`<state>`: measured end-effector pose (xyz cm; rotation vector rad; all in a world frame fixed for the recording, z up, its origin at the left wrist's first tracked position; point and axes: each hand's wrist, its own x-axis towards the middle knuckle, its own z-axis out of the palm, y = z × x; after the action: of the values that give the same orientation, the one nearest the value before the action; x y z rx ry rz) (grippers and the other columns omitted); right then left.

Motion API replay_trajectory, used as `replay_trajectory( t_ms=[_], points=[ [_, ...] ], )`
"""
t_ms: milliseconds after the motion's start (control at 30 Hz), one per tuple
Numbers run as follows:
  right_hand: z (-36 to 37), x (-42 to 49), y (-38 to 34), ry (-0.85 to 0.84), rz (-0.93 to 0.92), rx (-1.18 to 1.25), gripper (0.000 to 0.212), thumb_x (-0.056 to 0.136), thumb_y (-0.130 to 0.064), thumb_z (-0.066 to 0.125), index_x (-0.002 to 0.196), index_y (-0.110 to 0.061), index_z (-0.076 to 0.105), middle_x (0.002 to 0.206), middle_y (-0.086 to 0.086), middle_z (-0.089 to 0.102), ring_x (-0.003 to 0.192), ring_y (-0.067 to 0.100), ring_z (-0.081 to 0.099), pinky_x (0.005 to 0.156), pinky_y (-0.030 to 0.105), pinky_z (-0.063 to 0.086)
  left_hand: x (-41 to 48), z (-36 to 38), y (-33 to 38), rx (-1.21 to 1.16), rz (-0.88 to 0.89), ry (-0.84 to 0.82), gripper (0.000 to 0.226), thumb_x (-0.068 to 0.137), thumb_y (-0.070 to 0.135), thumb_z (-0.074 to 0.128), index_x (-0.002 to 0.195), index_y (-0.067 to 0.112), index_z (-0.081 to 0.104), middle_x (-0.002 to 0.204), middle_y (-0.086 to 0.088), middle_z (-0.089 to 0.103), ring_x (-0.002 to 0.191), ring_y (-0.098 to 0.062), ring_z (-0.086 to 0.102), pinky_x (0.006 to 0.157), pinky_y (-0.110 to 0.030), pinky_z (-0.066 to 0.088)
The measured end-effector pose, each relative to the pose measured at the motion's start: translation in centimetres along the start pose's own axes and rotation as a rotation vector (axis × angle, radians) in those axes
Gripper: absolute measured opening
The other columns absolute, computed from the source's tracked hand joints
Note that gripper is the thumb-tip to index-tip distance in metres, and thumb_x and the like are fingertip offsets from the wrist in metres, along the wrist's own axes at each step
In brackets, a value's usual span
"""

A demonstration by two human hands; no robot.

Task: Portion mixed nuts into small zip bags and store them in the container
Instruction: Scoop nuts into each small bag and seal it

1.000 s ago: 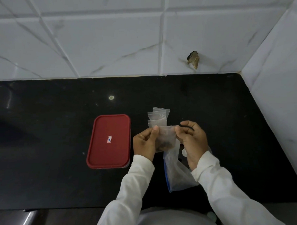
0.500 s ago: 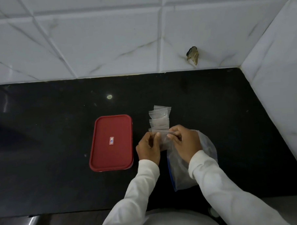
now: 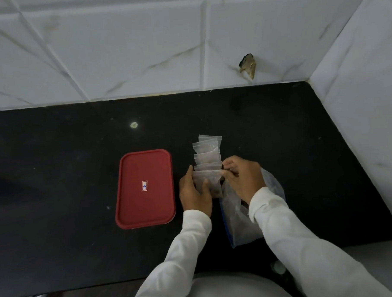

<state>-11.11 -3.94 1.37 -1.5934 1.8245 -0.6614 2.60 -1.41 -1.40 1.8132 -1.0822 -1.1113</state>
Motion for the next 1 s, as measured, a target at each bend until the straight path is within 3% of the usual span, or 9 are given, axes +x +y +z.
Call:
replay_trajectory(
  t_ms=[100, 300, 400, 467, 567, 667, 767, 867, 1000],
  points=[
    [-3.1, -1.2, 0.6, 0.091, 0.071, 0.13, 0.016, 0.087, -0.018, 0.07, 0.102, -0.022, 0.067, 0.091, -0.013, 0.069, 0.082, -0.005, 0.065, 0.07, 0.008, 0.049, -0.8, -0.2, 0.0, 0.012, 0.011, -0.024, 0.067, 0.09, 0.015, 0.066, 0.148, 0.026, 0.035, 0.148, 0.0, 0.041, 0.132, -0.018, 0.046, 0.108, -0.044, 0.044],
    [-6.6, -5.9, 4.0, 0.15, 0.197, 0.271, 0.009, 0.088, -0.014, 0.068, 0.095, -0.019, 0.068, 0.079, -0.005, 0.072, 0.073, 0.0, 0.069, 0.067, 0.013, 0.055, -1.4, -0.2, 0.5, 0.126, 0.058, 0.032, 0.067, 0.09, 0.013, 0.066, 0.149, 0.021, 0.035, 0.154, -0.003, 0.035, 0.141, -0.02, 0.036, 0.115, -0.035, 0.033],
    [-6.3, -7.3, 5.9, 0.12, 0.187, 0.165, 0.008, 0.088, -0.016, 0.068, 0.094, -0.022, 0.067, 0.078, -0.008, 0.07, 0.073, -0.002, 0.067, 0.071, 0.016, 0.056, -2.0, 0.1, 1.2, 0.185, 0.121, 0.045, 0.067, 0.091, 0.015, 0.065, 0.15, 0.02, 0.034, 0.159, -0.001, 0.025, 0.145, -0.015, 0.025, 0.109, -0.017, 0.021],
    [-5.7, -7.6, 6.7, 0.096, 0.17, 0.045, 0.009, 0.088, -0.017, 0.068, 0.096, -0.021, 0.068, 0.081, -0.01, 0.069, 0.074, 0.0, 0.066, 0.071, 0.019, 0.057, -2.9, 0.5, 1.6, 0.213, 0.257, 0.059, 0.059, 0.091, 0.013, 0.065, 0.145, 0.02, 0.042, 0.156, 0.002, 0.026, 0.141, -0.009, 0.028, 0.103, -0.005, 0.02],
    [-4.8, -7.4, 7.1, 0.001, 0.12, -0.247, 0.013, 0.091, -0.027, 0.064, 0.103, -0.023, 0.066, 0.09, -0.007, 0.065, 0.084, 0.007, 0.063, 0.076, 0.024, 0.054, -4.3, 1.7, 2.7, 0.164, 0.426, 0.016, 0.033, 0.089, 0.008, 0.066, 0.118, 0.023, 0.063, 0.126, 0.012, 0.048, 0.113, 0.007, 0.048, 0.092, -0.005, 0.04],
    [-4.3, -6.8, 6.7, -0.07, 0.127, -0.467, 0.015, 0.093, -0.037, 0.057, 0.104, -0.027, 0.06, 0.093, -0.006, 0.06, 0.091, 0.014, 0.06, 0.07, 0.025, 0.047, -5.7, 3.6, 3.9, 0.1, 0.306, -0.211, 0.017, 0.091, 0.011, 0.065, 0.097, 0.027, 0.066, 0.099, 0.017, 0.063, 0.091, 0.002, 0.062, 0.079, -0.012, 0.051],
    [-3.8, -6.1, 6.8, -0.138, 0.167, -0.527, 0.025, 0.093, -0.04, 0.055, 0.115, -0.028, 0.059, 0.107, -0.002, 0.061, 0.099, 0.017, 0.06, 0.07, 0.027, 0.045, -6.4, 5.3, 4.3, 0.14, 0.102, -0.36, 0.011, 0.094, 0.015, 0.062, 0.098, 0.024, 0.067, 0.091, 0.017, 0.065, 0.085, 0.001, 0.063, 0.077, -0.01, 0.049],
    [-3.5, -5.7, 6.9, -0.185, 0.207, -0.465, 0.027, 0.093, -0.037, 0.057, 0.12, -0.03, 0.059, 0.112, -0.002, 0.063, 0.103, 0.018, 0.061, 0.076, 0.029, 0.051, -6.3, 5.9, 4.2, 0.19, 0.012, -0.369, 0.014, 0.095, 0.016, 0.061, 0.104, 0.025, 0.065, 0.097, 0.013, 0.064, 0.089, -0.001, 0.061, 0.082, -0.013, 0.049],
    [-4.6, -5.8, 7.5, -0.167, 0.283, -0.238, 0.018, 0.091, -0.038, 0.061, 0.107, -0.032, 0.067, 0.096, -0.007, 0.068, 0.091, 0.014, 0.064, 0.079, 0.031, 0.054, -6.2, 6.0, 4.1, 0.211, -0.007, -0.305, 0.016, 0.093, 0.014, 0.063, 0.107, 0.022, 0.065, 0.097, 0.011, 0.065, 0.088, -0.002, 0.061, 0.08, -0.014, 0.046]
  ],
)
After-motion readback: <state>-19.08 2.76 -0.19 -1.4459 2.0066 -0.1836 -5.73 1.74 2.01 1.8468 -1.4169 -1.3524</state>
